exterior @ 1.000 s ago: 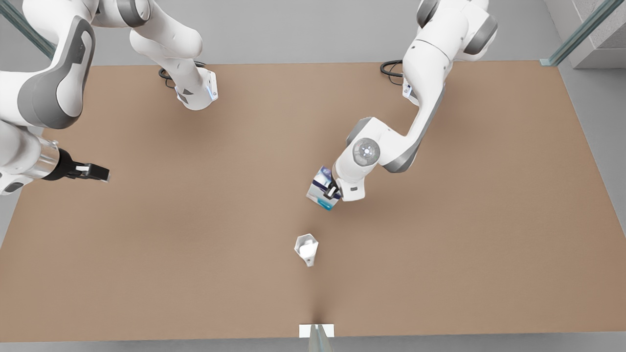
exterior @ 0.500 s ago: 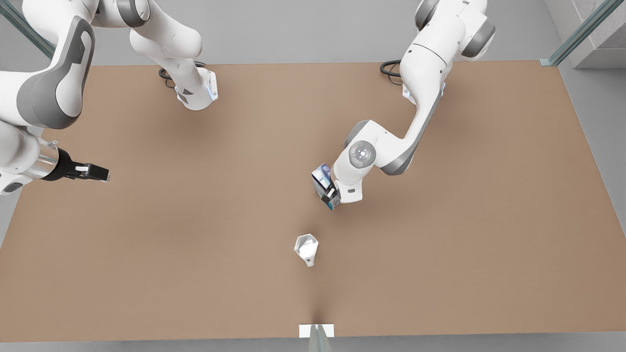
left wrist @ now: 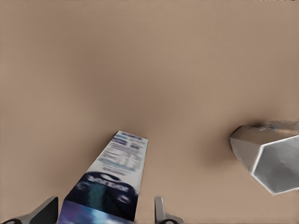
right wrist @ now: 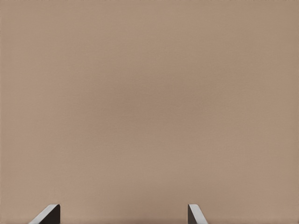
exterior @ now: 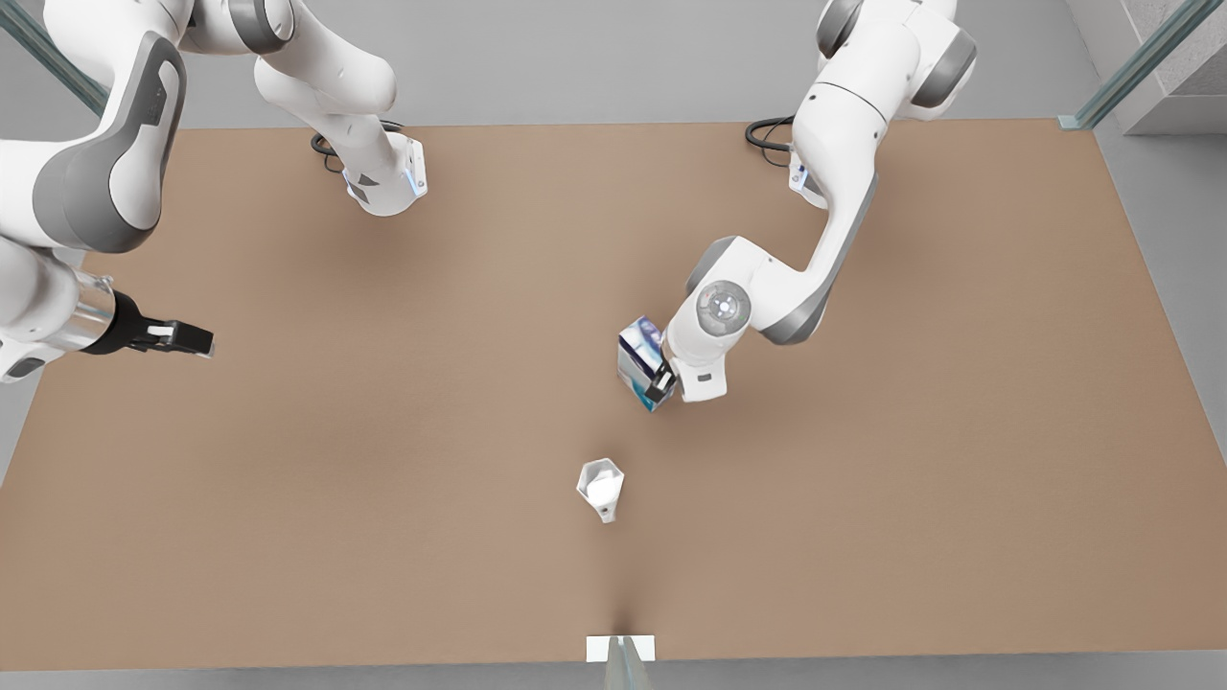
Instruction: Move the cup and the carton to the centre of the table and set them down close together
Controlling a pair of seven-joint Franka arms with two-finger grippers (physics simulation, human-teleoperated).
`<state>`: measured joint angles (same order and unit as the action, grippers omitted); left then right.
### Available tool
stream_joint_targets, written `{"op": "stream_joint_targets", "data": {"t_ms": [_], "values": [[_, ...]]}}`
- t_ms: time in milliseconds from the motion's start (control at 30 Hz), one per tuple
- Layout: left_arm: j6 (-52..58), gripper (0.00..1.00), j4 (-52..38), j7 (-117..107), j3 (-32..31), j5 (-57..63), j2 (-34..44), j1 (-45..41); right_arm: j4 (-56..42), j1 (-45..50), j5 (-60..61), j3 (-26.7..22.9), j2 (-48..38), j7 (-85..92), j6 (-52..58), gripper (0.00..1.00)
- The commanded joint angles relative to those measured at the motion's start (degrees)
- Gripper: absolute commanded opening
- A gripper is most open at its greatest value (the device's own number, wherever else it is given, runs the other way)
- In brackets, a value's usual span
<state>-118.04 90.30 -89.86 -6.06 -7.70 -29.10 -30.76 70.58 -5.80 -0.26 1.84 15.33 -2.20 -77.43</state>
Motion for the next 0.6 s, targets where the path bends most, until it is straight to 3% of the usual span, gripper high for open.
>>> {"op": "stream_joint_targets", "data": {"t_ms": [0,100,233,300,400,567], "values": [[0.0,1.0,0.0,-0.2,0.0,-0.5,0.0,0.0,0.0,0.0,0.0,0.0,0.0,0.0,0.0,1.0],[0.2,1.0,-0.1,-0.2,0.0,-0.4,1.1,0.0,0.0,0.0,0.0,-0.1,0.0,0.0,0.0,1.0],[9.5,1.0,-2.8,1.4,0.5,0.2,5.8,2.5,-0.1,0.0,0.0,-0.2,0.0,0.5,0.4,1.0],[18.6,1.0,-2.9,36.0,0.7,6.9,11.6,11.3,-0.1,0.0,0.0,-0.2,0.0,0.5,0.4,1.0],[21.3,1.0,-3.0,81.2,0.7,9.6,14.3,24.8,-0.1,0.0,0.0,-0.2,0.0,0.5,0.4,1.0],[21.2,1.0,-2.9,84.1,2.1,9.9,15.4,26.7,-0.1,0.1,-0.1,-1.4,-0.5,1.2,2.9,1.0]]}}
